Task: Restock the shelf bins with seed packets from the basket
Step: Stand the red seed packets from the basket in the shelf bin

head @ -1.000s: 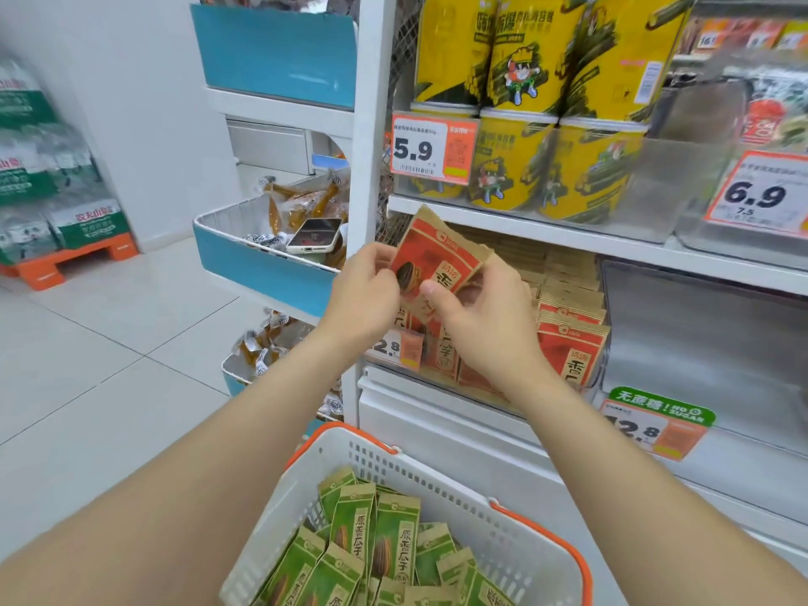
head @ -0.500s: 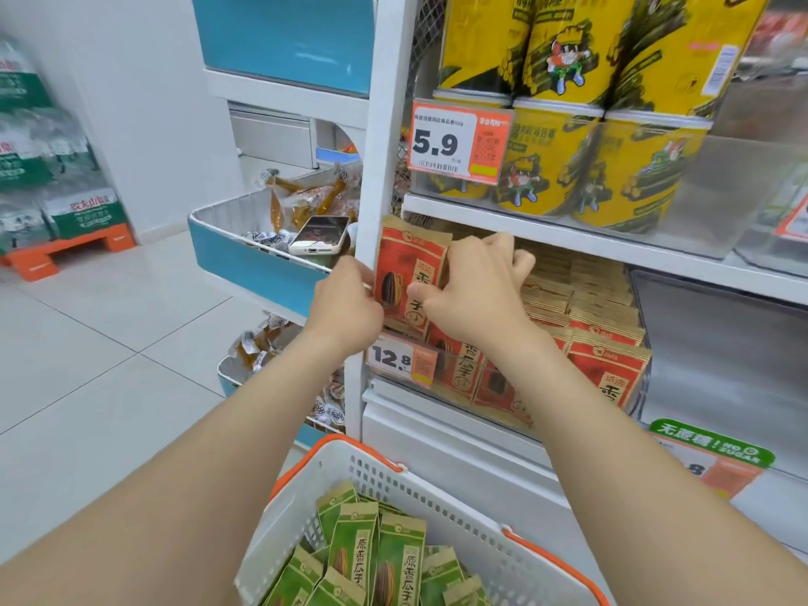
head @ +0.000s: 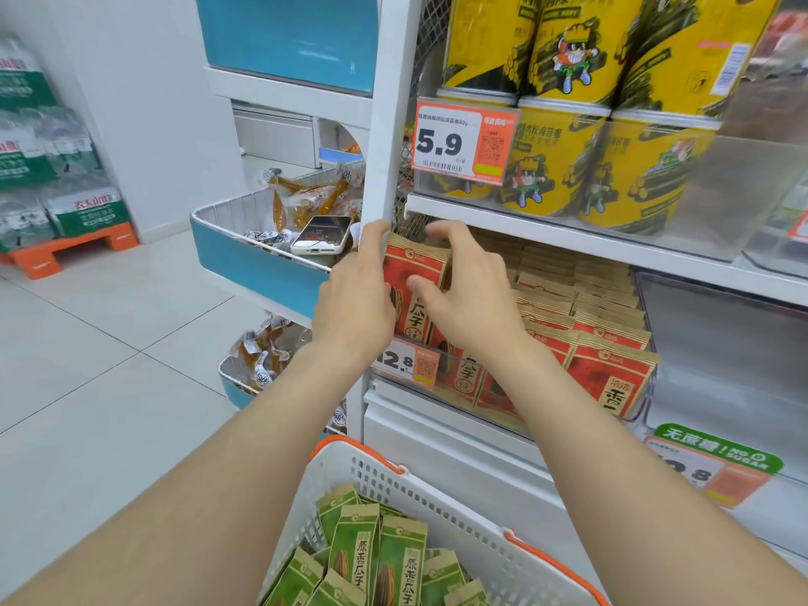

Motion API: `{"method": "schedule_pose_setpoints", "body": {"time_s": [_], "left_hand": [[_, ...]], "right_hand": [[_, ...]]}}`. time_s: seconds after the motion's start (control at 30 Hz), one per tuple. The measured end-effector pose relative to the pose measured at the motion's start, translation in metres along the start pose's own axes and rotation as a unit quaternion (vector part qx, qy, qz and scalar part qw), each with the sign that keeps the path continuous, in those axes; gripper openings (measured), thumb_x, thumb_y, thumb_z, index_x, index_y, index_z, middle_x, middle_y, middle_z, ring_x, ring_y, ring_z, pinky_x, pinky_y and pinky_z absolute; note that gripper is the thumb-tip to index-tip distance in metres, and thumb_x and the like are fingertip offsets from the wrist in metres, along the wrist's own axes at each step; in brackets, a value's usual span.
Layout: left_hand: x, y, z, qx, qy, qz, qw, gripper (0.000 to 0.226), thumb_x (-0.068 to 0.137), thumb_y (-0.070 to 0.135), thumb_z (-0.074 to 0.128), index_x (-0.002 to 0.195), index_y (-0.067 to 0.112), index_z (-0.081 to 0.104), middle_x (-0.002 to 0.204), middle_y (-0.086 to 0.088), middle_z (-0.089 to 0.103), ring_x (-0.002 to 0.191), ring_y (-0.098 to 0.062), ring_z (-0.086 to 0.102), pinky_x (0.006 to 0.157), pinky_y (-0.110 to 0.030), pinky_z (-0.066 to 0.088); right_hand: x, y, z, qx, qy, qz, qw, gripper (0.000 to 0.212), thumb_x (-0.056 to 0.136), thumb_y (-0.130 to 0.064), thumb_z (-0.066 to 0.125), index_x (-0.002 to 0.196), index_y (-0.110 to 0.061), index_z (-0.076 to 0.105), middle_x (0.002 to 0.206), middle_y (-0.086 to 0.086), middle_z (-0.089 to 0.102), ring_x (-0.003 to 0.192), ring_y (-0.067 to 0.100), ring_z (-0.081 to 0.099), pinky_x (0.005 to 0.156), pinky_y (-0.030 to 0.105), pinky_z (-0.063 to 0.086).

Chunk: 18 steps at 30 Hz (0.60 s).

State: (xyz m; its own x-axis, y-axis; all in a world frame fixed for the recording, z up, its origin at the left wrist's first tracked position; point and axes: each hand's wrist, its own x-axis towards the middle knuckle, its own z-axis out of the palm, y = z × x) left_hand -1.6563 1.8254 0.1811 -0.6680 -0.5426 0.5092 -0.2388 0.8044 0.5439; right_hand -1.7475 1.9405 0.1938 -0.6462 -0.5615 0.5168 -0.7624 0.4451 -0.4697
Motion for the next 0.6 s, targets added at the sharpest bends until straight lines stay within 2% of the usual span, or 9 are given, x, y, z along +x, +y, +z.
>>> {"method": "schedule_pose_setpoints", "body": {"time_s": [0.03, 0.1, 0.2, 0.33, 0.4, 0.47, 0.53, 0.6], "left_hand": [[0.001, -0.003, 0.001, 0.007, 0.007, 0.002, 1.000, 0.060, 0.099, 0.005, 0.058, 0.147, 0.031, 0.033, 0.100, -0.002, 0.068, 0.090, -0.029, 0.059, 0.072, -0.043, 0.044], [0.004, -0.011, 0.004, 0.011, 0.005, -0.019, 1.000, 0.037, 0.103, 0.012, 0.057, 0.131, 0.029, 0.041, 0.093, -0.004, 0.070, 0.087, -0.032, 0.063, 0.072, -0.047, 0.051], [0.007, -0.019, 0.006, 0.032, -0.048, -0.084, 0.995, 0.007, 0.104, 0.020, 0.061, 0.107, 0.021, 0.055, 0.099, -0.009, 0.067, 0.097, -0.035, 0.061, 0.080, -0.049, 0.053], [0.007, -0.022, 0.011, 0.067, -0.074, -0.123, 0.987, 0.001, 0.096, 0.019, 0.071, 0.097, 0.018, 0.070, 0.105, -0.012, 0.067, 0.101, -0.041, 0.061, 0.080, -0.046, 0.054], [0.007, -0.019, 0.012, 0.078, -0.067, -0.142, 0.985, 0.010, 0.093, 0.012, 0.071, 0.100, 0.017, 0.072, 0.105, -0.012, 0.066, 0.096, -0.040, 0.061, 0.076, -0.046, 0.053], [0.005, -0.010, 0.011, 0.089, -0.044, -0.123, 0.987, 0.025, 0.092, 0.004, 0.064, 0.112, 0.017, 0.061, 0.102, -0.008, 0.060, 0.091, -0.038, 0.055, 0.072, -0.046, 0.048], [0.005, -0.001, 0.010, 0.070, -0.017, -0.049, 0.996, 0.044, 0.085, -0.005, 0.058, 0.120, 0.022, 0.051, 0.105, -0.005, 0.057, 0.091, -0.034, 0.054, 0.072, -0.048, 0.050], [0.007, 0.004, 0.012, 0.080, -0.019, 0.018, 0.996, 0.044, 0.080, -0.007, 0.057, 0.112, 0.023, 0.061, 0.105, -0.001, 0.060, 0.093, -0.029, 0.057, 0.070, -0.048, 0.053]], "right_hand": [[0.001, 0.000, 0.000, -0.014, 0.004, -0.020, 1.000, 0.048, 0.093, -0.034, 0.074, 0.137, -0.032, 0.053, 0.118, -0.008, 0.073, 0.115, 0.026, 0.065, 0.103, 0.050, 0.045], [0.004, 0.000, 0.001, -0.089, -0.009, -0.039, 0.995, 0.043, 0.096, -0.032, 0.071, 0.137, -0.034, 0.056, 0.117, -0.008, 0.073, 0.114, 0.026, 0.063, 0.101, 0.047, 0.038], [0.008, 0.003, 0.005, -0.149, -0.047, -0.052, 0.986, 0.043, 0.095, -0.032, 0.073, 0.135, -0.034, 0.058, 0.115, -0.007, 0.072, 0.116, 0.024, 0.057, 0.098, 0.046, 0.029], [0.011, 0.002, 0.009, -0.206, -0.094, -0.076, 0.971, 0.025, 0.093, -0.027, 0.073, 0.117, -0.032, 0.069, 0.101, -0.006, 0.068, 0.115, 0.025, 0.050, 0.097, 0.050, 0.027], [0.010, 0.002, 0.010, -0.229, -0.110, -0.077, 0.964, 0.022, 0.092, -0.028, 0.075, 0.114, -0.028, 0.072, 0.103, -0.003, 0.068, 0.117, 0.026, 0.046, 0.095, 0.049, 0.025], [0.007, 0.000, 0.011, -0.247, -0.112, -0.081, 0.959, 0.019, 0.092, -0.027, 0.075, 0.111, -0.027, 0.073, 0.100, 0.000, 0.066, 0.118, 0.027, 0.043, 0.094, 0.048, 0.024], [0.002, -0.005, 0.011, -0.277, -0.105, -0.097, 0.950, 0.008, 0.093, -0.020, 0.067, 0.097, -0.027, 0.069, 0.094, 0.000, 0.064, 0.119, 0.028, 0.043, 0.099, 0.050, 0.025], [-0.004, -0.011, 0.012, -0.308, -0.120, -0.105, 0.938, 0.016, 0.091, -0.013, 0.060, 0.086, -0.029, 0.058, 0.091, 0.001, 0.068, 0.124, 0.029, 0.044, 0.107, 0.053, 0.023]]}}
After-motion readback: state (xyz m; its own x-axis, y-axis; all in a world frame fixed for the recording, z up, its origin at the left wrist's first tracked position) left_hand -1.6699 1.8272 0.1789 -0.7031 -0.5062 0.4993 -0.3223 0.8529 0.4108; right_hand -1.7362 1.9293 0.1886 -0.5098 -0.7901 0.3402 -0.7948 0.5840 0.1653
